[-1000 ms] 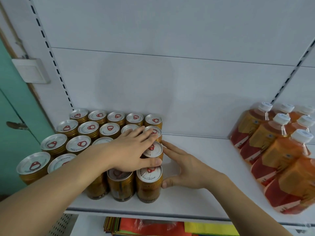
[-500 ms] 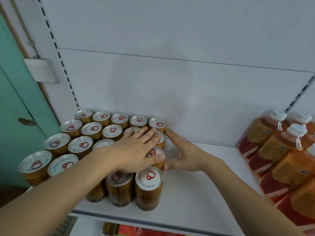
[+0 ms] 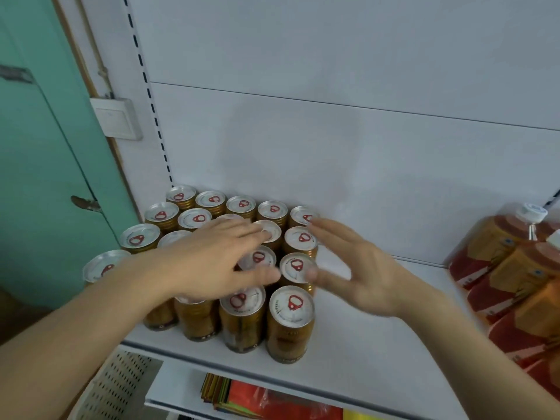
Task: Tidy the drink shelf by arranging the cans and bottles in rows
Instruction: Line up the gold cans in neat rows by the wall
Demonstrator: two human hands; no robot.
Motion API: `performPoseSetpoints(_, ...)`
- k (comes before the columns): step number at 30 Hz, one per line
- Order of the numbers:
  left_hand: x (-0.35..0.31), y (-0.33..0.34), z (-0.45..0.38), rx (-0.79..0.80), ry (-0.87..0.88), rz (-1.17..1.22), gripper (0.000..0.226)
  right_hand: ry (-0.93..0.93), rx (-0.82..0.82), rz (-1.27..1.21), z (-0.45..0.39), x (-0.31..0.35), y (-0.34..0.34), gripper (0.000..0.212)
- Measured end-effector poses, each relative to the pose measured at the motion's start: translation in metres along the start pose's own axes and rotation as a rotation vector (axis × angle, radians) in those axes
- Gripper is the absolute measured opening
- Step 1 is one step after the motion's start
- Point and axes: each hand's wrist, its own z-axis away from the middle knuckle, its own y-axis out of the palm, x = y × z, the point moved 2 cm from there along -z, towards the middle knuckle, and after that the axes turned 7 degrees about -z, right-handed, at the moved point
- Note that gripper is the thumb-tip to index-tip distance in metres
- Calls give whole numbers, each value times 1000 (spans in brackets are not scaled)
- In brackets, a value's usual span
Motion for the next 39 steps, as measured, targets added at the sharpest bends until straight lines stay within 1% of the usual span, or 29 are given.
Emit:
performPoseSetpoints(2,18,3,26,39,-12,-43,118,-34,111,124,6,42,14,106)
performPoseSetpoints(4,33,10,45,61,-28,-87,128,-29,197,310,7,72,34,114)
performPoseSetpoints(7,46,24,56,73,-20,-150,133,29,207,406,1,86,66,117)
performPoseSetpoints(11,59,41,50,33,50,-156,123,123,169,508,-5,79,84,117)
performPoseSetpoints(14,65,48,44,-13,117,-169,120,139,138,515,-4,76,87,118)
performPoseSetpoints(18,66,51,43,-49,167,-180,118,167,148,554,-1,77,84,120)
performPoseSetpoints(20,71,49,48,-59,187,-145,123,180,141,572,1,87,81,123)
performPoseSetpoints(22,85,45,58,-55,195,-116,131,188,93,559,0,105,83,125)
performPoseSetpoints(24,103,42,68,-51,189,-139,135,178,68,558,-9,126,94,120)
performPoseSetpoints(26,121,46,71,-29,171,-161,138,154,82,567,-23,140,110,115)
performPoseSetpoints(29,135,60,66,-1,177,-172,132,178,109,568,-42,145,124,112)
performPoseSetpoints(31,136,66,62,-34,194,-178,124,213,141,588,-48,140,126,115)
performPoseSetpoints(33,135,68,60,-54,197,-184,120,212,140,580,-50,136,127,114)
performPoseSetpoints(37,135,66,61,-52,202,-180,121,204,151,570,-49,132,127,115)
performPoseSetpoints(39,139,62,65,-84,179,-125,125,215,145,537,-51,136,125,117)
